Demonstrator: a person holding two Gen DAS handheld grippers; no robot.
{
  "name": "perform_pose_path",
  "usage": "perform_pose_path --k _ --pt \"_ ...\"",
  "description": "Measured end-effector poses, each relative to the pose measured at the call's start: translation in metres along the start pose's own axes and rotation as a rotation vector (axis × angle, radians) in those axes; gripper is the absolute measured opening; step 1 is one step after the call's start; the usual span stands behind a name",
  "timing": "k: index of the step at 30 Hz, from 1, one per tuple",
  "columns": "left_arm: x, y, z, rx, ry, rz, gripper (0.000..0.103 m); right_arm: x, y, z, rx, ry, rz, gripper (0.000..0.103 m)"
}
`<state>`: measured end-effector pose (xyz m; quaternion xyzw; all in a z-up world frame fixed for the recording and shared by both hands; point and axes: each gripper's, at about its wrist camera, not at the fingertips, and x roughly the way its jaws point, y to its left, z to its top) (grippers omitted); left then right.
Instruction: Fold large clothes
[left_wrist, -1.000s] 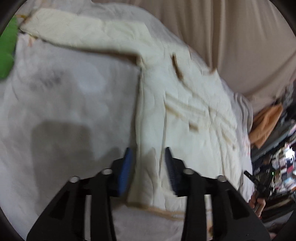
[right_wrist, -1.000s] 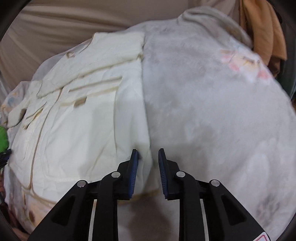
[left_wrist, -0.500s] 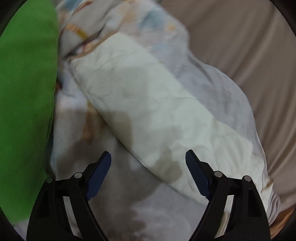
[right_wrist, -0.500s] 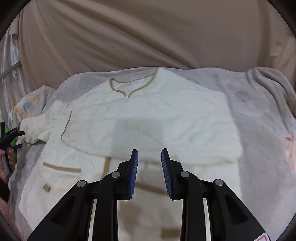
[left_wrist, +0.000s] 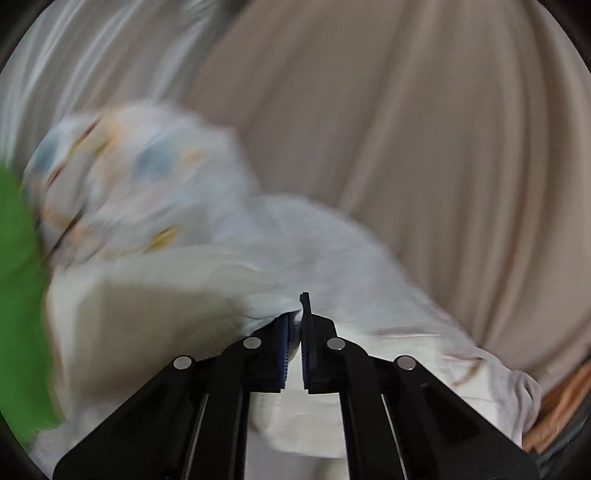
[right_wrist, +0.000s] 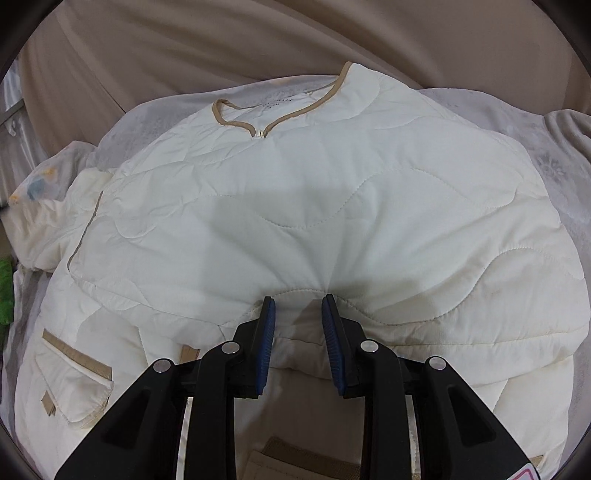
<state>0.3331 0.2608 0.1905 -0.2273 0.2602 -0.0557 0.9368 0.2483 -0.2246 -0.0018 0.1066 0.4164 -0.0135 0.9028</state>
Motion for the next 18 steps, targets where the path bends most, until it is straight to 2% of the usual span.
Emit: perform_pose_path --k 2,4,6,8,10,11,12,14,16,18 --pt "-0.021 -0.076 -0.006 0.127 -0.032 -0.119 0.004 -0.003 -0.006 -0.001 0.019 -0.007 0.019 0.027" --pt "-0.032 -0.154 -0.025 0.255 -0.027 -0.239 0.004 -0.011 -0.013 -0.002 0.063 -0.023 0.056 0.027" --pt "-0.028 -0.229 -0.062 0.370 0.043 -0.354 0.005 -0.026 -0.023 -0.005 0.127 -0.036 0.102 0.027" --pt "-0.012 -0.286 -0.108 0.464 0.126 -0.413 0.007 -0.046 -0.035 -0.011 0.160 -0.050 0.140 0.027" --pt "0.015 -0.326 -0.160 0.531 0.225 -0.429 0.011 -0.073 -0.051 -0.021 0.158 -0.078 0.124 0.028" --pt "0.032 -0.339 -0.188 0.552 0.284 -0.429 0.021 -0.084 -0.059 -0.026 0.151 -0.088 0.105 0.030" --pt "0.049 -0.347 -0.218 0.574 0.342 -0.421 0.041 -0.096 -0.069 -0.034 0.144 -0.098 0.074 0.032" --pt "0.078 -0.351 -0.267 0.610 0.421 -0.380 0.057 -0.115 -0.088 -0.049 0.136 -0.106 0.014 0.037" --pt "0.094 -0.344 -0.310 0.670 0.462 -0.301 0.057 -0.129 -0.110 -0.068 0.140 -0.100 -0.044 0.039" --pt "0.099 -0.332 -0.334 0.704 0.525 -0.251 0.057 -0.140 -0.126 -0.081 0.151 -0.095 -0.076 0.041"
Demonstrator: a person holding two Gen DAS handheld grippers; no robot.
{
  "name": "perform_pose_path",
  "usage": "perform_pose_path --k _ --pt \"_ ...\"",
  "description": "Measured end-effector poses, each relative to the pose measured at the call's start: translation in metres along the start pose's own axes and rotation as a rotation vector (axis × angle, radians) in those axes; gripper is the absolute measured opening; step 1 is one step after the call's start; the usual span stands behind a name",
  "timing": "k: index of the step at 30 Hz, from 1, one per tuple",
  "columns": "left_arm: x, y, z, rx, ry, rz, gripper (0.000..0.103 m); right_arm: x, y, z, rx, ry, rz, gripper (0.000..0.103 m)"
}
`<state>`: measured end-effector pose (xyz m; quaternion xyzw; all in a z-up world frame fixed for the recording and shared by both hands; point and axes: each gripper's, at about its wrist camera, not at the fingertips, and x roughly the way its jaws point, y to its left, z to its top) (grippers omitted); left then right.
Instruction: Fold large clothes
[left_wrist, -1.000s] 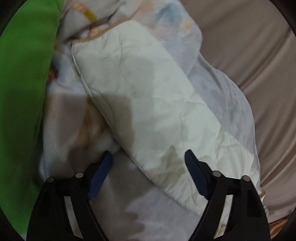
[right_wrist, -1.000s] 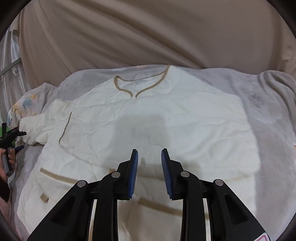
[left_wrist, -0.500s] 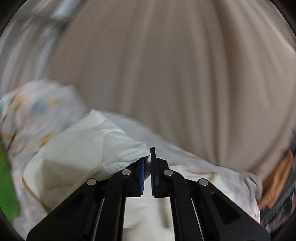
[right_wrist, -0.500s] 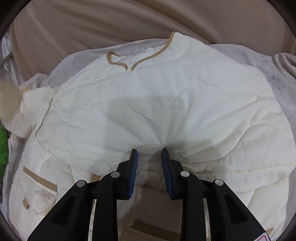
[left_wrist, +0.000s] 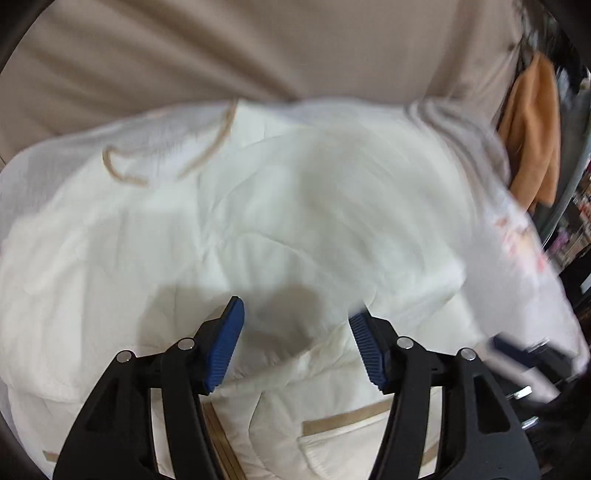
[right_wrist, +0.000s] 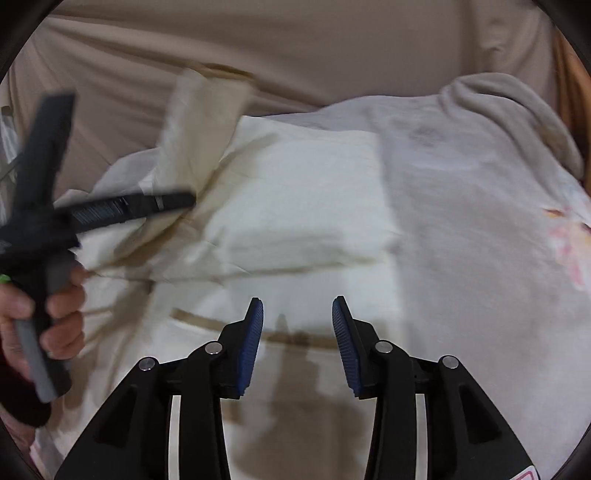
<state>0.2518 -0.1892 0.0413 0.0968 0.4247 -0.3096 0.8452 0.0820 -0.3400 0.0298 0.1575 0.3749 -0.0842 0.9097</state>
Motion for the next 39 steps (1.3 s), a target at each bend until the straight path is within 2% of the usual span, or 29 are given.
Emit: perform_pose_path --k 1,3,4,6,9,12,14,19,24,25,26,28,29,30,33,34,35,36,37,38,39 --pt "0.003 0.004 -0.009 -0.012 0.032 -0.021 0.057 -0.004 -0.007 -0.003 0.009 -0.002 -0.008 0.044" --pt "-0.008 0.016 -0.017 -0.026 0.021 -0.052 0.061 -0.008 -0.016 -0.005 0.029 -0.014 0.000 0.047" --pt "-0.021 0.022 -0.022 -0.029 0.002 -0.053 0.063 -0.008 -0.016 -0.004 0.034 -0.017 0.014 0.049" --pt "-0.045 0.038 -0.026 -0.045 -0.056 -0.045 0.076 -0.004 -0.011 0.004 0.029 -0.013 0.055 0.053" --pt "-0.089 0.073 -0.026 -0.089 -0.144 0.013 0.087 0.004 0.003 0.020 0.012 -0.012 0.100 0.060" --pt "-0.111 0.120 -0.026 -0.182 -0.163 0.061 0.087 0.015 0.014 0.038 0.013 -0.005 0.128 0.062" --pt "-0.120 0.155 -0.036 -0.287 -0.154 0.060 0.090 0.025 0.017 0.049 0.031 0.006 0.137 0.064" --pt "-0.125 0.217 -0.079 -0.477 -0.103 0.006 0.091 0.056 0.011 0.070 0.136 0.063 0.187 0.064" --pt "-0.111 0.256 -0.092 -0.635 -0.095 -0.090 0.091 0.091 0.007 0.075 0.273 0.128 0.237 0.065" --pt "-0.104 0.261 -0.091 -0.658 -0.085 -0.100 0.091 0.094 0.011 0.077 0.269 0.133 0.238 0.061" --pt "-0.097 0.265 -0.090 -0.684 -0.073 -0.108 0.091 0.096 0.018 0.080 0.257 0.137 0.230 0.046" --pt "-0.083 0.272 -0.085 -0.725 -0.055 -0.106 0.075 0.095 0.038 0.091 0.193 0.145 0.238 0.012" --pt "-0.080 0.274 -0.079 -0.722 -0.053 -0.097 0.049 0.086 0.048 0.098 0.169 0.107 0.236 0.012" --pt "-0.081 0.275 -0.072 -0.710 -0.056 -0.066 0.035 0.069 0.062 0.108 0.115 0.037 0.241 0.012" --pt "-0.107 0.277 -0.053 -0.687 -0.182 -0.027 0.023 -0.005 0.105 0.128 -0.061 -0.224 0.316 0.011" --pt "-0.115 0.276 -0.049 -0.675 -0.217 -0.006 0.022 -0.025 0.112 0.130 -0.098 -0.302 0.343 0.011" --pt "-0.119 0.275 -0.047 -0.660 -0.244 0.024 0.021 -0.039 0.115 0.128 -0.126 -0.364 0.352 0.011" --pt "-0.120 0.274 -0.048 -0.644 -0.253 0.053 0.021 -0.042 0.115 0.125 -0.144 -0.398 0.319 0.011" --pt "-0.114 0.271 -0.050 -0.620 -0.245 0.082 0.021 -0.030 0.110 0.123 -0.144 -0.380 0.266 0.011" --pt "-0.105 0.270 -0.053 -0.603 -0.226 0.102 0.021 -0.007 0.103 0.122 -0.128 -0.319 0.209 0.011" --pt "-0.091 0.268 -0.059 -0.585 -0.189 0.130 0.021 0.031 0.092 0.119 -0.100 -0.207 0.138 0.011"
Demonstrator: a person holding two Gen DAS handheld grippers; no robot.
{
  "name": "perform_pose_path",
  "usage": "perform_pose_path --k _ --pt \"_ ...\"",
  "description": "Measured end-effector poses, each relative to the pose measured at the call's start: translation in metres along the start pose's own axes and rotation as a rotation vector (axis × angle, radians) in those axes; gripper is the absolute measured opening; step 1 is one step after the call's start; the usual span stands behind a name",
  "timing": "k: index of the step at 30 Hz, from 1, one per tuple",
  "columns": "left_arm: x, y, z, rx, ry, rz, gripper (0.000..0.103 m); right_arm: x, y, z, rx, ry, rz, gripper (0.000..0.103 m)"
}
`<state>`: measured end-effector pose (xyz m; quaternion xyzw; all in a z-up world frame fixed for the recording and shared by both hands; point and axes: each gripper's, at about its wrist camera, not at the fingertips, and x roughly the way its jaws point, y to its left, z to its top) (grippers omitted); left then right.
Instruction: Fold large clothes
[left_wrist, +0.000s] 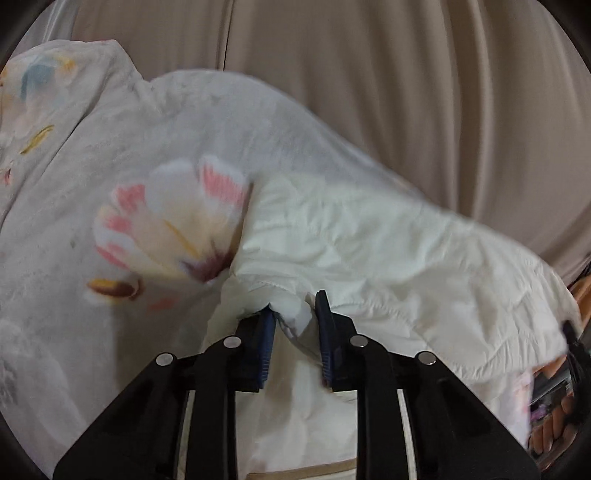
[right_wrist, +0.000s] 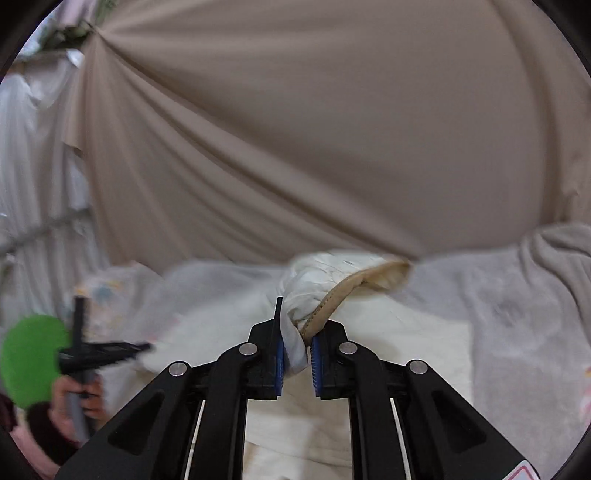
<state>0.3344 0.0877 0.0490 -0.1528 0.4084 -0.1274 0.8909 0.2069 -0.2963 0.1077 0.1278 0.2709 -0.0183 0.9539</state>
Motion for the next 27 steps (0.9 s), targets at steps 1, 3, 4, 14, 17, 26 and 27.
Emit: perform_pose_path --k 1,3,4,14,17,26,27 --pt "0.011 0.001 -0.007 0.015 0.026 0.022 0.020 0.034 -0.015 -0.015 0.028 0.116 -0.064 0.011" --pt "0.029 0.003 -0.023 0.025 0.077 0.040 0.020 0.077 -0.038 -0.048 0.105 0.277 -0.117 0.010" --pt "0.031 0.003 -0.027 0.032 0.067 0.055 0.020 0.077 -0.039 -0.055 0.128 0.272 -0.091 0.011" --pt "0.018 0.001 -0.040 0.100 0.002 0.103 0.023 0.060 -0.061 -0.073 0.166 0.256 -0.112 0.021" --pt "-0.010 0.004 -0.047 0.165 -0.038 0.139 0.030 0.035 -0.062 -0.075 0.127 0.229 -0.171 0.023" --pt "-0.076 -0.038 0.003 0.259 -0.196 0.065 0.064 0.020 -0.073 -0.033 0.138 0.162 -0.147 0.055" --pt "-0.069 -0.046 0.010 0.263 -0.190 0.050 0.064 0.032 -0.075 -0.028 0.162 0.170 -0.130 0.055"
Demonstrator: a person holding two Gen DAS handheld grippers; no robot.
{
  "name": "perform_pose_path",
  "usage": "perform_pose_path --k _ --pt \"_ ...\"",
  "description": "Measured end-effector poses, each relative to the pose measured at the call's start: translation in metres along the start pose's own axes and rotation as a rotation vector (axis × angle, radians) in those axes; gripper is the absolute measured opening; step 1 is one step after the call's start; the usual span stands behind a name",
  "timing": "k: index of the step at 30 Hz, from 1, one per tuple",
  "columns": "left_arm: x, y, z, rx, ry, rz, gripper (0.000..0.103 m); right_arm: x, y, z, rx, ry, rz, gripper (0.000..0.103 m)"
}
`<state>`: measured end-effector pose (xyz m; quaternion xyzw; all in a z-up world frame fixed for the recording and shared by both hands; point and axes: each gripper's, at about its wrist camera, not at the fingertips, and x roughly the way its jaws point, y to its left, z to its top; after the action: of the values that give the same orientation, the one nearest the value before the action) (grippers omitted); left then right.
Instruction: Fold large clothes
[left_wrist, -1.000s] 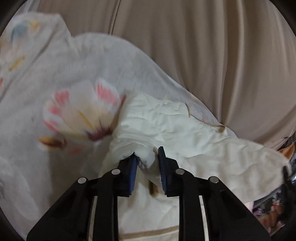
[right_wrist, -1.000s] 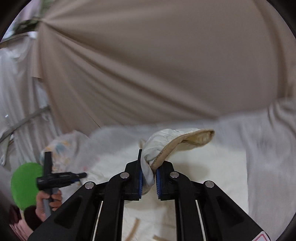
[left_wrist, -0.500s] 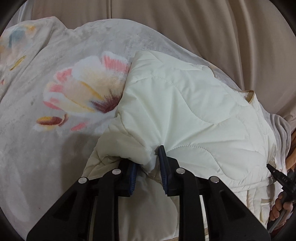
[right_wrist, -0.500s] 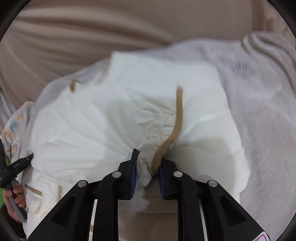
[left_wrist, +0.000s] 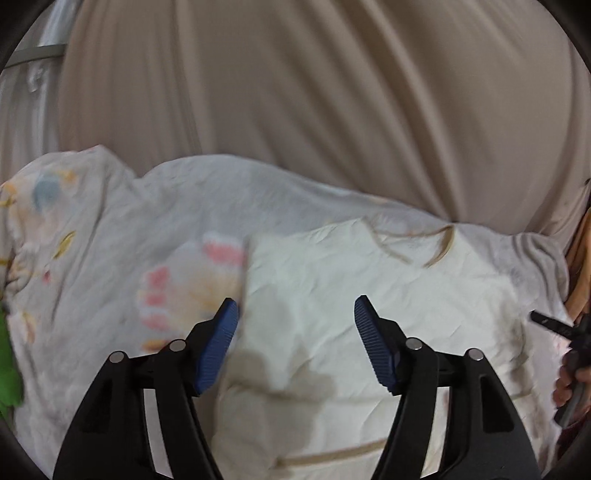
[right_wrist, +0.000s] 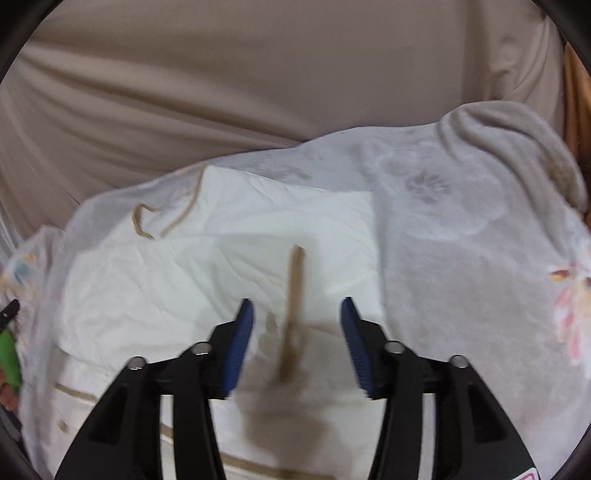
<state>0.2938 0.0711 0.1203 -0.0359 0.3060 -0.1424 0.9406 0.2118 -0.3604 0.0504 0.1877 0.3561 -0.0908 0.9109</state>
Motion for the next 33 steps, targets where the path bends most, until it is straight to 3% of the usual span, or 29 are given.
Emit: perform_pose_path --k 3,4,5,7,9,11,13,15,17,22,25,27,31,33 --pt "0.042 -0.019 0.016 -0.012 0.057 -0.036 0.064 0.037 0.003 0.012 0.088 0.070 0.052 0.055" --pt "0.061 -0.026 0.016 -0.010 0.092 -0.034 0.064 0.046 0.007 0.014 0.103 0.102 0.063 0.037" --pt "0.079 -0.031 0.015 -0.003 0.125 -0.009 0.063 0.050 0.014 0.016 0.093 0.122 0.071 0.005" --pt "0.097 -0.037 0.009 0.014 0.145 0.043 0.056 0.027 0.040 0.021 0.025 0.032 0.108 0.006" --pt "0.112 -0.033 0.002 0.013 0.159 0.085 0.056 -0.010 0.060 0.022 -0.066 -0.104 0.179 0.006" --pt "0.129 -0.024 -0.009 0.016 0.191 0.133 0.058 -0.022 0.061 0.018 -0.109 -0.179 0.167 0.006" --pt "0.146 -0.013 -0.021 0.016 0.212 0.172 0.058 0.016 0.046 0.012 -0.116 -0.085 0.016 0.006" --pt "0.156 -0.003 -0.029 -0.002 0.219 0.161 0.060 0.075 0.019 -0.005 -0.079 0.119 -0.039 0.009" --pt "0.156 0.000 -0.030 -0.004 0.216 0.163 0.061 0.073 0.011 -0.011 -0.044 0.099 -0.011 0.009" --pt "0.153 -0.004 -0.030 0.029 0.206 0.219 0.062 0.026 0.022 0.002 -0.054 -0.022 -0.155 0.021" --pt "0.130 -0.006 -0.026 0.040 0.178 0.235 0.060 -0.003 0.031 0.007 -0.096 -0.090 -0.200 0.022" --pt "0.112 -0.007 -0.018 0.014 0.145 0.186 0.061 -0.017 0.042 0.011 -0.124 -0.112 -0.156 0.023" --pt "0.089 -0.034 0.017 0.000 0.069 0.102 0.067 -0.004 0.087 0.023 -0.164 -0.057 0.017 0.024" --pt "0.098 -0.056 0.026 0.038 0.066 0.102 0.080 0.020 0.122 0.024 -0.209 -0.003 0.075 0.024"
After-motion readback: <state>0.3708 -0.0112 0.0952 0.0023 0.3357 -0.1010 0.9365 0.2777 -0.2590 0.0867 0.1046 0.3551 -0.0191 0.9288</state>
